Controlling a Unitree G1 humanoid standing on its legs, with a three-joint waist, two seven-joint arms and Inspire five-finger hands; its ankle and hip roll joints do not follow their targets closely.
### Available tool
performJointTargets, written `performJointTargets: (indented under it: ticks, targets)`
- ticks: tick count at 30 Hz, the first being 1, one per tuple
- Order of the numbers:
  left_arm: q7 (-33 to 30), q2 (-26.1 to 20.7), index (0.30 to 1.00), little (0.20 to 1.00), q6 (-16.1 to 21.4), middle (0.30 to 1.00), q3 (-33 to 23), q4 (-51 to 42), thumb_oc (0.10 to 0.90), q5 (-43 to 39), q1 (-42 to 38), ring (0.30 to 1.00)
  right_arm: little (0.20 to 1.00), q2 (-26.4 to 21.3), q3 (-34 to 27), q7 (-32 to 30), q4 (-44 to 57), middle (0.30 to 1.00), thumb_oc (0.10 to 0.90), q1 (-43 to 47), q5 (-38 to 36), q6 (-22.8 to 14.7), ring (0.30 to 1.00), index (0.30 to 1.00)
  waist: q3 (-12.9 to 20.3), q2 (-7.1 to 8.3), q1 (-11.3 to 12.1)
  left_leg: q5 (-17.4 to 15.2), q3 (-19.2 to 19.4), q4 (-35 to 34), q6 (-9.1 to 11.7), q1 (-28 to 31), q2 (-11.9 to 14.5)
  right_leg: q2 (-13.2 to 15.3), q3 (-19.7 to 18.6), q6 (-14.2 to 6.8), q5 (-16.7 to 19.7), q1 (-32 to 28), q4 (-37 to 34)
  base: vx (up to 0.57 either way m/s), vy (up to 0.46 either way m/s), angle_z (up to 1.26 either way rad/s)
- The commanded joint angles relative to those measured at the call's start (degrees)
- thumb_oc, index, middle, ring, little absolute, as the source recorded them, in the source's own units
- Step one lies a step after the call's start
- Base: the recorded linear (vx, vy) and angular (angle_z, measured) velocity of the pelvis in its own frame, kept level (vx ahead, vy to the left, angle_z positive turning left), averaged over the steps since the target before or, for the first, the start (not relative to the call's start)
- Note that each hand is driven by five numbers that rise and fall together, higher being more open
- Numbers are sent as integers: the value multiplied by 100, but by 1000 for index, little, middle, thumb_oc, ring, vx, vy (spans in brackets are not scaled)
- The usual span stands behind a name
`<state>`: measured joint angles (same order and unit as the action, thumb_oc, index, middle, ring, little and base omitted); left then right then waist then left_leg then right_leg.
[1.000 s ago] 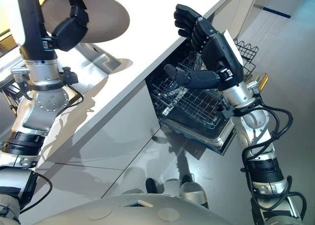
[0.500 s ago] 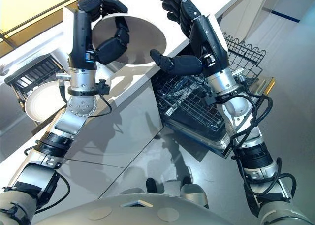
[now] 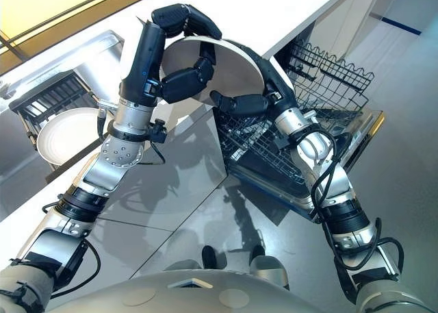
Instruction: Pick up plates and place into dishwasher.
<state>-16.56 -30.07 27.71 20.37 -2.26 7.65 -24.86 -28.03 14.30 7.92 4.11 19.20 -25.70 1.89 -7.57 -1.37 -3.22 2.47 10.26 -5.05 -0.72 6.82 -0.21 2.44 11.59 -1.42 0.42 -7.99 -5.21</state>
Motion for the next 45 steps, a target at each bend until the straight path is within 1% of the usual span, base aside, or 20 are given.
performJointTargets:
  ticks: [1, 3, 7, 9, 10, 11, 12, 13, 17, 19, 21, 22, 23, 26, 32, 36, 41, 42, 43, 45]
  targets:
    - [293, 192, 300, 200, 659, 300, 305, -585, 100, -924, -796, 300, 200, 280, -41, 38, 264, 300, 100, 543, -310, -591, 300, 300, 533, 62, 101, -583, -144, 89, 124, 58, -86, -371, 149, -51, -715, 148, 533, 24, -6, 7]
    - [631, 271, 300, 200, 556, 300, 355, -563, 100, -1159, -703, 300, 200, 330, -51, -13, 264, 300, 100, 514, -328, -689, 300, 300, 518, 59, 113, -586, -164, 94, 119, 60, -95, -372, 145, -54, -700, 140, 509, 22, -3, 8]
    - [1240, 449, 300, 200, 144, 300, 404, -527, 100, -1829, -409, 300, 200, 385, -80, -129, 331, 300, 100, 385, -87, -923, 300, 300, 489, 46, 136, -589, -183, 106, 108, 54, -99, -363, 154, -67, -672, 134, 468, 9, 1, 3]
    - [1509, 594, 300, 200, -229, 300, 426, -434, 100, -2123, -186, 300, 200, 394, -120, -133, 346, 300, 100, 306, -83, -1007, 300, 300, 476, 38, 153, -587, -183, 98, 101, 63, -97, -356, 175, -71, -656, 118, 435, 0, 0, 0]
    - [1628, 657, 333, 238, -435, 333, 431, -357, 138, -2339, -96, 333, 200, 393, -128, -198, 338, 300, 100, 296, -78, -1074, 300, 300, 468, 37, 169, -584, -185, 100, 100, 65, -99, -352, 193, -71, -653, 108, 426, 0, 0, 0]
    - [1666, 680, 389, 304, -469, 389, 431, -324, 204, -2369, -63, 389, 200, 398, -137, -204, 329, 300, 100, 297, -85, -1091, 300, 300, 465, 36, 173, -584, -184, 98, 100, 67, -98, -351, 200, -72, -653, 105, 424, 0, 0, 0]
    - [1718, 742, 585, 532, -637, 585, 436, -226, 432, -2507, 28, 585, 200, 411, -161, -230, 309, 300, 100, 298, -121, -1153, 300, 300, 459, 37, 186, -581, -186, 97, 99, 71, -96, -347, 219, -74, -651, 99, 422, 0, 0, 0]
    - [1742, 792, 900, 900, -787, 900, 432, -151, 800, -2612, 105, 900, 200, 420, -179, -276, 298, 300, 100, 289, -127, -1222, 300, 300, 457, 35, 197, -579, -190, 98, 99, 74, -96, -343, 234, -77, -649, 93, 420, 0, 0, 0]
    - [1912, 973, 900, 900, -1391, 900, 308, 220, 800, -3095, 434, 900, 200, 436, -327, -468, 300, 300, 100, 269, -191, -1433, 300, 300, 446, 27, 241, -580, -205, 130, 98, 70, -92, -323, 292, -82, -650, 83, 423, 0, 0, 0]
    - [1924, 985, 900, 900, -1528, 900, 195, 393, 800, -3253, 563, 900, 200, 415, -427, -571, 298, 300, 100, 285, -238, -1522, 300, 300, 438, 19, 267, -583, -221, 154, 98, 65, -98, -309, 316, -81, -655, 76, 429, 0, 0, 0]
    - [1812, 942, 900, 900, -1527, 900, 66, 560, 800, -3149, 660, 900, 200, 381, -536, -772, 301, 300, 100, 291, -228, -1636, 300, 300, 441, 15, 294, -589, -234, 178, 96, 66, -104, -292, 345, -77, -669, 61, 442, 19, -18, 1]
    - [1786, 832, 900, 900, -1559, 900, -105, 642, 800, -3063, 709, 900, 200, 321, -681, -1005, 253, 300, 100, 290, -150, -1813, 300, 300, 446, 9, 316, -592, -243, 187, 96, 68, -106, -280, 361, -76, -686, 57, 462, 34, -31, 3]
    - [1776, 805, 900, 900, -1553, 900, -138, 658, 800, -3051, 710, 900, 200, 308, -707, -1035, 239, 300, 100, 296, -157, -1819, 300, 300, 445, 9, 319, -594, -243, 190, 96, 69, -105, -277, 364, -76, -691, 55, 467, 34, -29, 5]
    - [1668, 485, 900, 900, -1591, 900, -550, 737, 800, -2976, 732, 900, 200, 132, -1118, -1727, 44, 300, 100, 300, 23, -2144, 300, 300, 466, -8, 355, -595, -252, 189, 104, 72, -105, -250, 398, -83, -728, 42, 500, 41, -24, 4]
    - [1560, -182, 900, 900, -1668, 900, -1442, 796, 800, -3162, 731, 900, 200, -321, -2081, -2850, -649, 300, 100, 96, 166, -2367, 300, 300, 490, -61, 383, -610, -268, 163, 115, 100, -108, -214, 430, -100, -782, 28, 542, 53, -20, 3]
    - [1425, -526, 900, 900, -1552, 900, -1886, 940, 800, -3207, 753, 900, 200, -664, -2473, -3416, -1201, 300, 100, -46, 613, -2145, 300, 300, 491, -84, 410, -616, -285, 161, 134, 107, -118, -194, 444, -106, -798, 9, 533, 66, -21, 3]
    - [1132, -932, 900, 900, -1228, 900, -2260, 1127, 800, -2991, 749, 900, 200, -1309, -2651, -4092, -2193, 300, 100, -102, 1826, -1403, 300, 300, 473, -100, 481, -615, -358, 155, 163, 108, -128, -170, 485, -100, -853, 1, 584, 108, -33, 4]
    - [971, -1015, 900, 900, -1121, 900, -2318, 1127, 800, -2875, 736, 900, 200, -1447, -2647, -4041, -2425, 300, 100, -89, 1989, -1199, 300, 300, 468, -104, 501, -613, -383, 159, 176, 100, -126, -165, 490, -95, -871, 4, 605, 95, -28, 13]
    - [962, -1011, 900, 900, -1115, 900, -2317, 1129, 800, -2868, 733, 900, 200, -1455, -2641, -4037, -2443, 300, 100, -72, 1986, -1202, 300, 300, 465, -106, 497, -613, -387, 160, 177, 98, -127, -164, 493, -95, -876, 6, 610, 113, -33, 13]
    - [733, -1216, 900, 900, -921, 900, -2494, 1071, 800, -2704, 739, 900, 200, -1719, -2619, -3865, -2824, 300, 100, -99, 2255, -942, 300, 300, 433, -112, 544, -608, -449, 200, 207, 72, -124, -141, 511, -73, -925, 20, 694, 126, -34, 14]
